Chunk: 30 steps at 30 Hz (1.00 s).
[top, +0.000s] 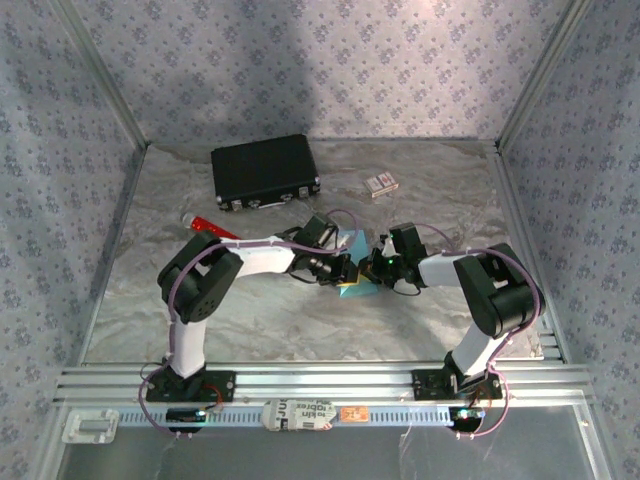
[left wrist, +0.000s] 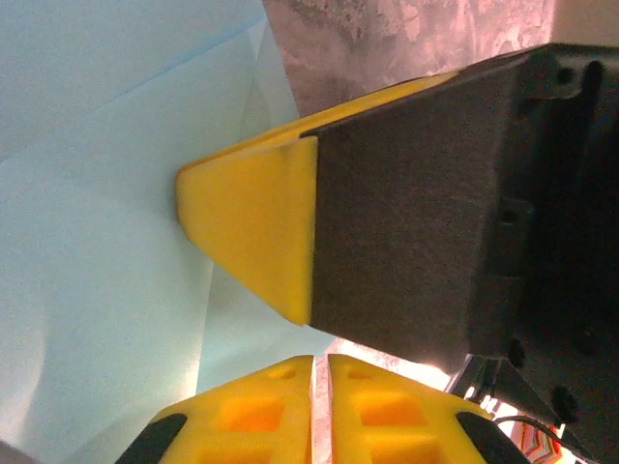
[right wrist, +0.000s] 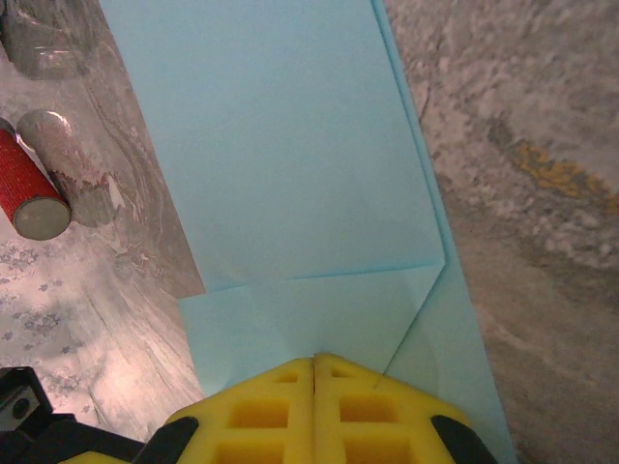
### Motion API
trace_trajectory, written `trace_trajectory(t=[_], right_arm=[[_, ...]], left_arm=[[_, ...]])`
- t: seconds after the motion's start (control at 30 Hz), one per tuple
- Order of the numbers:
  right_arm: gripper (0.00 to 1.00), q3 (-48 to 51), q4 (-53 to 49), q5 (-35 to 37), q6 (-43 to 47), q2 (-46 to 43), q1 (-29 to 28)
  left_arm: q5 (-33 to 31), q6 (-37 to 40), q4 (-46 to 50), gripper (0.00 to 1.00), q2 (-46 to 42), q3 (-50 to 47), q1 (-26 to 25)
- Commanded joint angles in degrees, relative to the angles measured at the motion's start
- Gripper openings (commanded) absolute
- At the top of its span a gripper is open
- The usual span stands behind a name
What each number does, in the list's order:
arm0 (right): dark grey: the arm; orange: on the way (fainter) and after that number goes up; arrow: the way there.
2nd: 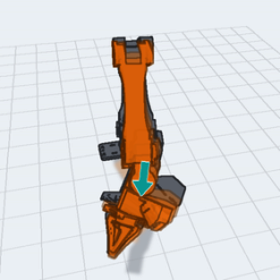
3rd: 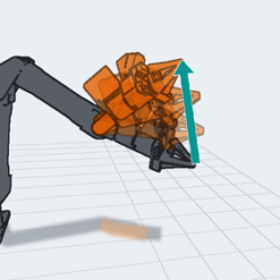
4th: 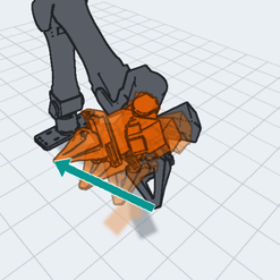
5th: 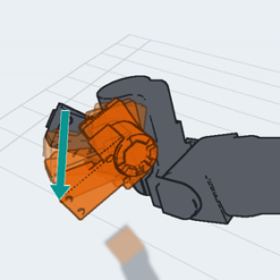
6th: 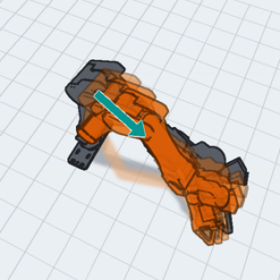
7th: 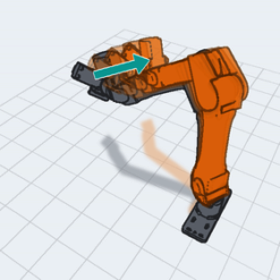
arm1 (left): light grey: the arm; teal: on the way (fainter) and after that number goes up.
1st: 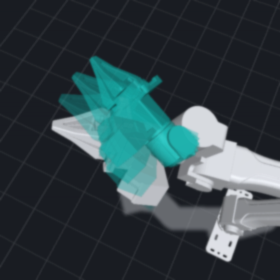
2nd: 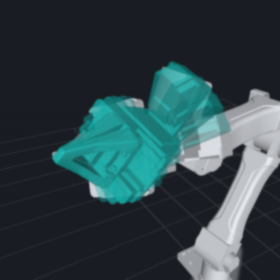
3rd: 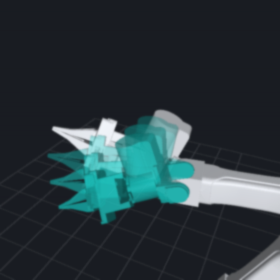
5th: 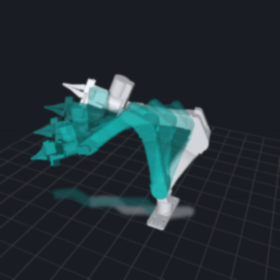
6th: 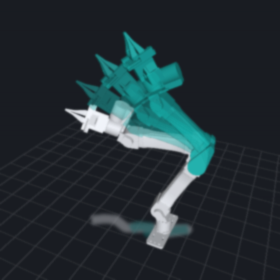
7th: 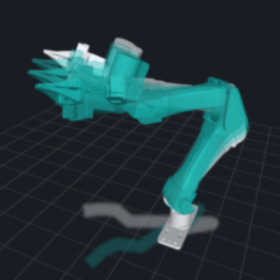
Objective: Fold a paper plane with a square sheet of paper (pick it up from the middle)
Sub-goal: Fold the triangle a second time at the center of the table.
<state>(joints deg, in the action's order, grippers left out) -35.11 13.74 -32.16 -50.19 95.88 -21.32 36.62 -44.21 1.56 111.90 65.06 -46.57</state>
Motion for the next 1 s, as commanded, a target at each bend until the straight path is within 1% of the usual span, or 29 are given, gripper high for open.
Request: trace_trajectory(t=[0.0, 0.47, 0.97], right_arm=[[0.02, 1.36, -4.9, 3.4, -0.43, 0.45, -0.16], [0.02, 1.76, -5.63, 3.71, 0.16, 0.03, 0.06], [0.01, 2.69, -5.82, 3.65, 1.04, 0.39, 1.24]], left_arm=[[0.68, 0.5, 1.78, 0.11, 1.21, 1.78, -0.48], [-1.78, 2.72, 4.04, 0.11, 2.03, -0.32, -0.52], [-3.04, 2.92, 3.27, 0.11, -0.87, -5.29, -0.5]])
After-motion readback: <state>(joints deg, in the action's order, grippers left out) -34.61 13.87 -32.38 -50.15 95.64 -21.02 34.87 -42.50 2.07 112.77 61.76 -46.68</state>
